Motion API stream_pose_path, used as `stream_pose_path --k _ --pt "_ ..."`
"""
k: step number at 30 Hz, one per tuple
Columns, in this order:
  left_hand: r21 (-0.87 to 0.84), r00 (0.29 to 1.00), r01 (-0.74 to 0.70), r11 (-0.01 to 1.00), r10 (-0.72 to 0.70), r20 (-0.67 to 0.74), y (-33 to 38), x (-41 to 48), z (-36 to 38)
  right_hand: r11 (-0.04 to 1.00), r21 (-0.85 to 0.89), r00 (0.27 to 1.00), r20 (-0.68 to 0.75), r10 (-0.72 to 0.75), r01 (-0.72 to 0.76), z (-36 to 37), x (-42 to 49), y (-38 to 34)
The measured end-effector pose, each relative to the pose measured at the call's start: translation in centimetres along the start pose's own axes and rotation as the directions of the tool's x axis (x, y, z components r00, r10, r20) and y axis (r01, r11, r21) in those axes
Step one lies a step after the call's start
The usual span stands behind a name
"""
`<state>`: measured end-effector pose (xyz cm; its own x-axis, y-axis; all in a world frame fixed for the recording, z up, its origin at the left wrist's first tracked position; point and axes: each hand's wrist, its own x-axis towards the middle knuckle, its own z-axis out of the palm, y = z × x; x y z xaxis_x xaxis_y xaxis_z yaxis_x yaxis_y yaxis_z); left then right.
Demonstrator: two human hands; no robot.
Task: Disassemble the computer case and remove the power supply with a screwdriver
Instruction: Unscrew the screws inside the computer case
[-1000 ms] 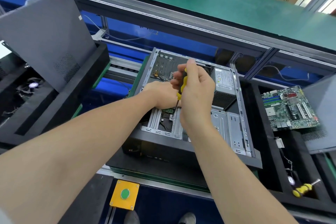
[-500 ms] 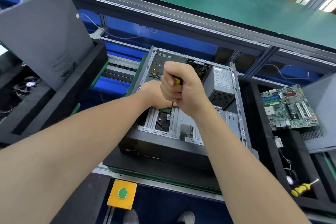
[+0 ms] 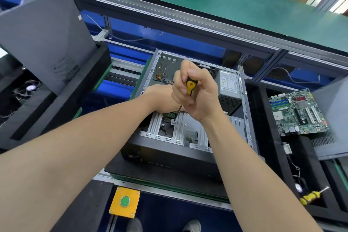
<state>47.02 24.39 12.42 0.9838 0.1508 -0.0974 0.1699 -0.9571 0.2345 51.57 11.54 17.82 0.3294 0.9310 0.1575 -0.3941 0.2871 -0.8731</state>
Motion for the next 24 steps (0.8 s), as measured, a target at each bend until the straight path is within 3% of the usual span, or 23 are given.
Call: stream_pose_path --k 3,7,10,13,15,17,21,24 --pt "0.028 1.000 -0.013 1.000 0.013 -0.019 0.0 0.0 0.2 0.982 -0.154 0.954 -0.263 -0.145 0.106 1.1 -1.1 0.2" --pt "0.089 1.000 -0.011 0.996 0.010 0.015 0.2 0.1 0.0 0.896 -0.438 0.743 -0.573 -0.345 0.078 3.5 -2.1 1.0" --pt "0.038 0.999 0.021 0.999 -0.023 0.048 0.5 -0.3 -0.4 0.889 -0.456 0.591 -0.706 -0.391 0.043 5.6 -1.8 1.9" --pt "0.024 0.996 0.050 0.998 -0.052 0.079 0.7 -0.6 -0.8 0.897 -0.440 0.540 -0.750 -0.383 0.026 6.6 -1.0 2.3" --pt "0.025 0.997 0.039 0.999 -0.041 0.071 0.7 -0.5 -0.8 0.908 -0.415 0.567 -0.737 -0.368 0.049 6.4 -0.7 2.4" --pt "0.016 0.999 0.032 0.999 -0.033 0.033 0.5 -0.4 -0.5 0.922 -0.379 0.655 -0.677 -0.336 0.081 5.6 -0.8 2.2" --pt "0.025 1.000 0.008 1.000 -0.008 -0.008 0.0 -0.5 0.1 0.950 -0.297 0.886 -0.408 -0.220 0.099 3.4 -0.7 1.3" --pt "0.006 1.000 0.004 1.000 -0.004 0.014 0.0 -0.2 -0.1 0.978 -0.205 0.977 -0.200 -0.070 0.028 1.7 -0.1 0.4"
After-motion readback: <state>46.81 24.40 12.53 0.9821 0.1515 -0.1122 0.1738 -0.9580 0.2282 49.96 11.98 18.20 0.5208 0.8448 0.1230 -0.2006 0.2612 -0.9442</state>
